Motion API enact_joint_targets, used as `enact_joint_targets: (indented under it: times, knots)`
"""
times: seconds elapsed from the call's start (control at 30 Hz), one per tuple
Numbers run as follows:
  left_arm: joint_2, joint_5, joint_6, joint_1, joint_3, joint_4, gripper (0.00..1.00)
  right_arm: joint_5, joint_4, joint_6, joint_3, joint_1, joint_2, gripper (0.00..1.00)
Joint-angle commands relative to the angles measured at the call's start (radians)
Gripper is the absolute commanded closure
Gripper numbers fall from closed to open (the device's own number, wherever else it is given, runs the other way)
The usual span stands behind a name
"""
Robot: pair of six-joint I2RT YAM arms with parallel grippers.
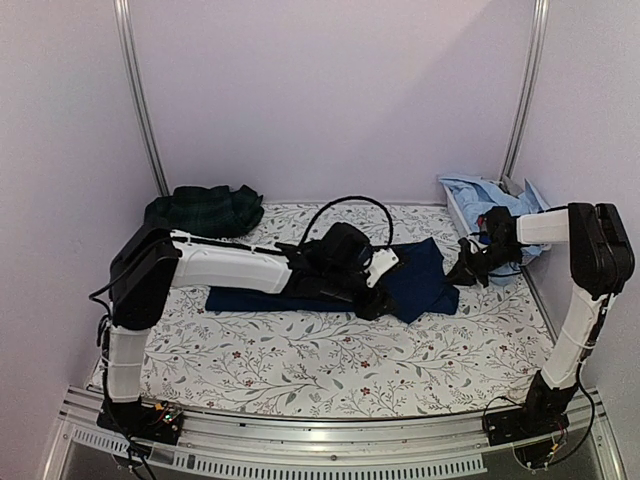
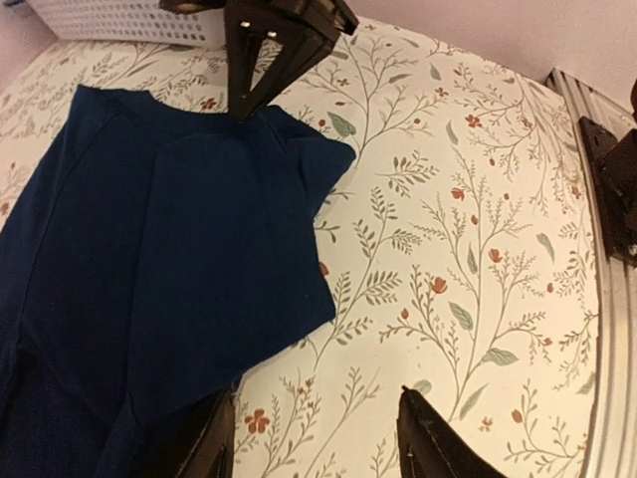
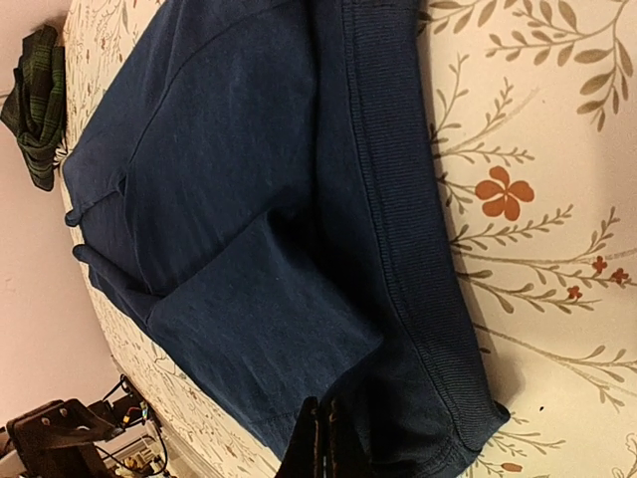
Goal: Fold and stack the mixed laundry pile
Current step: Adjust the rectangle-folded T-shirt at the center of the board.
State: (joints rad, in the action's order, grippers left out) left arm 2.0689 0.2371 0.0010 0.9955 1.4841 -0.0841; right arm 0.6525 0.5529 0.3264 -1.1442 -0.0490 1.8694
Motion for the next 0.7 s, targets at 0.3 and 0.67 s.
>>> enact_joint_targets:
  times: [0.3,0.67]
  knots:
    - [0.314,-0.066,0.139,0.103,0.264,0.02,0.54,0.038,0.005,-0.017,-0.061,0.005,-0.008,1.0]
    - [0.427,-0.114,0.108,0.108,0.325,0.006,0.63,0.034,0.015,-0.021,-0.035,0.005,-0.041,1.0]
